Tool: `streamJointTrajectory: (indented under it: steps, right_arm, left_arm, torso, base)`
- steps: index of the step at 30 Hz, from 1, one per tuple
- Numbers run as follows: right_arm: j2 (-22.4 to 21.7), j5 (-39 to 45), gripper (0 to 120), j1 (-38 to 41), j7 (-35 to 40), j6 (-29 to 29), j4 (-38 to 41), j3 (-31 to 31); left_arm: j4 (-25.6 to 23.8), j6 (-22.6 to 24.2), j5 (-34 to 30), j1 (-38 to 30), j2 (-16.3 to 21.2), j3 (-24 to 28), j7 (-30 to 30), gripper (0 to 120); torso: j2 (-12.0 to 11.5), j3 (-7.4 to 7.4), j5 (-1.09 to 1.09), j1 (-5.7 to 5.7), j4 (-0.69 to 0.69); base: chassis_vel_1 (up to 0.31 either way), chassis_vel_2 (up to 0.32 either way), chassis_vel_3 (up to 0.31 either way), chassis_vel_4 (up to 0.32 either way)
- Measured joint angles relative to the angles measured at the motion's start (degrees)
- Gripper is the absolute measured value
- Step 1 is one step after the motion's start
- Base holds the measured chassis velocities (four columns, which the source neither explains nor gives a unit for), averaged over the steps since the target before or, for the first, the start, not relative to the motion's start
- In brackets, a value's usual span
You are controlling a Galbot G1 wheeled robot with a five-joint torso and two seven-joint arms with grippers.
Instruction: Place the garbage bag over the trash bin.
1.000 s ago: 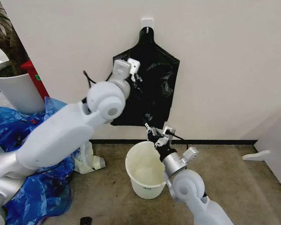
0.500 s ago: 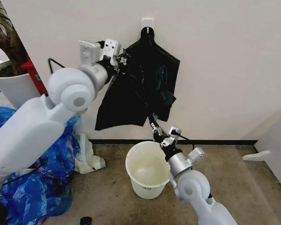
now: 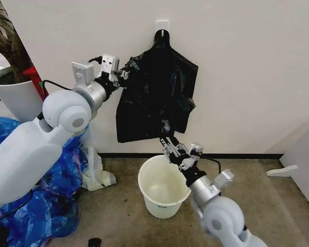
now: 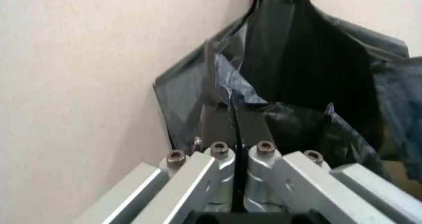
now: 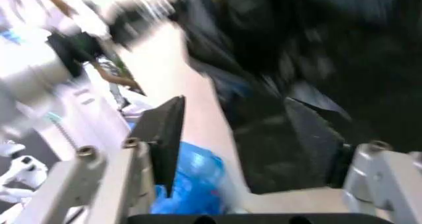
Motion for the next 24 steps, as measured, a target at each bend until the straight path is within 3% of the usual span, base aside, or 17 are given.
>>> streamJointTrajectory:
  steps: [5,11,17,24]
  right_arm:
    - [-3.0,2.1,80,2.5,0.6,-1.6,2.6,4.8]
    - [-7.6,-4.0,97,10.0,-0.2,-1.1,-3.9,7.8]
    - [-8.2,-5.1,100,20.8,7.0,-4.4,-6.4,1.4]
    - [-8.2,-3.8,100,26.3,15.2,-7.7,-5.5,-4.3]
  left_arm:
    - [-0.8,-0.8,0.1,1.5,0.4,-0.4,0.4,0]
    - [-1.1,-1.2,-0.3,1.1,0.5,-0.2,0.8,0]
    - [-1.9,-1.1,-1.2,0.6,1.0,0.1,0.7,0]
    - [-3.0,-0.9,-1.6,1.1,1.6,-0.1,-0.1,0]
  torso:
    - [0.0,0.00,0.02,0.00,-0.01]
    - [0.0,0.01,0.04,0.01,0.01]
    - [0.0,0.01,0.02,0.01,0.03]
    - [0.0,0.01,0.01,0.01,0.00]
  base:
    - [0.000,0.000,0.000,0.000]
    - [0.000,0.000,0.000,0.000]
    - [0.000,0.000,0.000,0.000]
    - [0.000,0.000,0.000,0.000]
